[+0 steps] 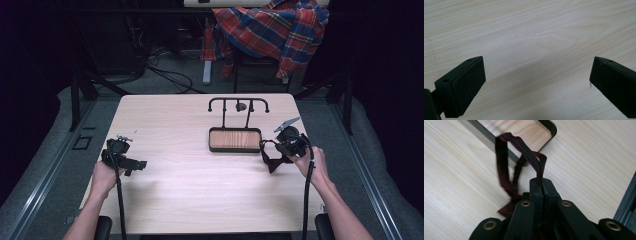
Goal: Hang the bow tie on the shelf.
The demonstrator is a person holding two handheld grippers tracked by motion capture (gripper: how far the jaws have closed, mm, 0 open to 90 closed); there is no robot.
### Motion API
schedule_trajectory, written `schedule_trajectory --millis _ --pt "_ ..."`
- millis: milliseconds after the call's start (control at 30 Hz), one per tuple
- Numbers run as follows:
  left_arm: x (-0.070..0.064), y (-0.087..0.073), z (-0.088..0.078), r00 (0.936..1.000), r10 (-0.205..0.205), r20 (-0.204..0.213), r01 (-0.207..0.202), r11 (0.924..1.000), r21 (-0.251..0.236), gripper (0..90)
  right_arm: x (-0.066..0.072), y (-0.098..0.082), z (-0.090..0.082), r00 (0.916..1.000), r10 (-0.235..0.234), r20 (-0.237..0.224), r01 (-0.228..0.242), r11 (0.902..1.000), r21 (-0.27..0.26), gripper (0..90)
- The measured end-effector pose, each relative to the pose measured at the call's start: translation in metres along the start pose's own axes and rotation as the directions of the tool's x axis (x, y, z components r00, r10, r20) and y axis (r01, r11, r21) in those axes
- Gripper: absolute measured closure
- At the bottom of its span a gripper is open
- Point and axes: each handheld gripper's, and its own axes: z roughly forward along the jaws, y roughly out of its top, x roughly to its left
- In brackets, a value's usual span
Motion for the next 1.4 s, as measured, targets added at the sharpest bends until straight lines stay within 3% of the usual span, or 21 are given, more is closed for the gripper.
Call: schedule_trajectory --millis 400,1000,1400 --pt "0.000 0.000 0.000 1.0000 0.006 -0.006 -0.006 1.0000 0.000 0.2 0.012 0.011 -0.028 0.9988 -0.038 0.030 0.040 0.9948 -0.093 88.4" --pt "0.000 0.000 -0.001 1.0000 0.002 -0.006 -0.002 1.0000 -0.004 0.2 0.024 0.030 -0.044 0.9977 -0.064 0.023 0.066 0.9869 -0.147 88.4" --pt "-0.001 0.001 -0.001 0.9999 0.012 -0.005 -0.012 0.9999 0.000 0.2 0.021 0.038 -0.051 0.9969 -0.066 0.041 0.072 0.9827 -0.171 88.6"
